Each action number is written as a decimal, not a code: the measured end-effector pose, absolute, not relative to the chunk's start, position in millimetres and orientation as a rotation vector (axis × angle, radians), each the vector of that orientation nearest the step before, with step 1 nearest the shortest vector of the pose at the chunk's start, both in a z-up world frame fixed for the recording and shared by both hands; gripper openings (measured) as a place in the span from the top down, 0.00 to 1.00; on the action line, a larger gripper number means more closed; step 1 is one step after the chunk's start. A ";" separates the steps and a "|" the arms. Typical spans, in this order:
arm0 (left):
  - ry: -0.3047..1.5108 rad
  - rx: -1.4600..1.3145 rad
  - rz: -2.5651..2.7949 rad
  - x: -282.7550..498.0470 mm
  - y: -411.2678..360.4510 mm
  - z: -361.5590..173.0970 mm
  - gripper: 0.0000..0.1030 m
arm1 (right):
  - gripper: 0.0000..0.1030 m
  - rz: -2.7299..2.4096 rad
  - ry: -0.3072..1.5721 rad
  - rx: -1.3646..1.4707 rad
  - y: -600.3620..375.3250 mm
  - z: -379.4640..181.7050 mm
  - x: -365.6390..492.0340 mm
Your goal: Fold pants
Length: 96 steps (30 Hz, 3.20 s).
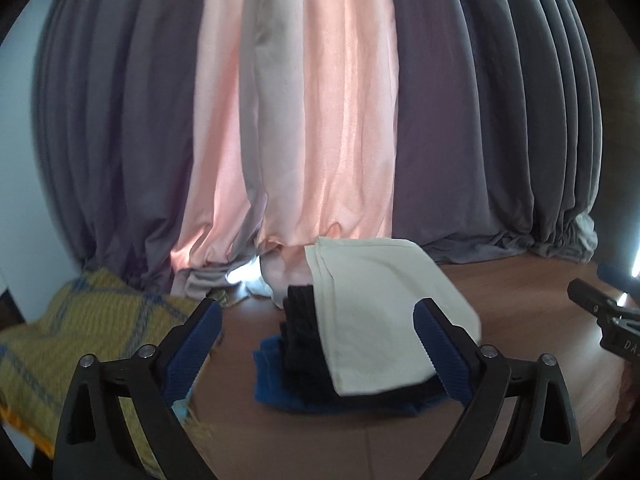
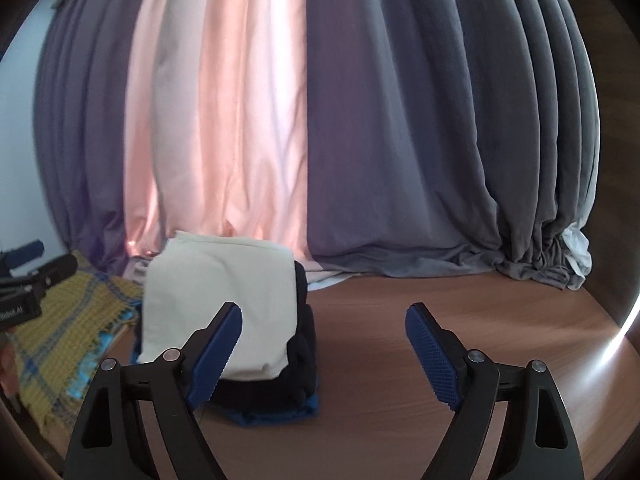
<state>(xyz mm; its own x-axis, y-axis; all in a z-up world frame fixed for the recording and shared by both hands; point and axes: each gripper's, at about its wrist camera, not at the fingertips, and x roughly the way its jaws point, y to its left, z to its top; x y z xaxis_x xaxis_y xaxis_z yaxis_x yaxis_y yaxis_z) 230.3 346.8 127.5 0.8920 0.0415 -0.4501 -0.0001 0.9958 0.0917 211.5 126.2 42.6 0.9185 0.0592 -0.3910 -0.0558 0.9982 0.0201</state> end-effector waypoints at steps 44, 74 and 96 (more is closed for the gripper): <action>0.486 0.085 0.043 45.7 214.9 117.0 0.00 | 0.16 0.194 0.400 -0.016 36.0 37.5 30.4; 0.481 0.083 0.029 40.6 204.3 117.4 0.00 | 0.16 0.174 0.413 -0.001 22.8 33.3 21.0; 0.500 0.073 0.038 29.9 200.2 118.2 0.00 | 0.16 0.179 0.411 -0.007 24.7 37.8 18.2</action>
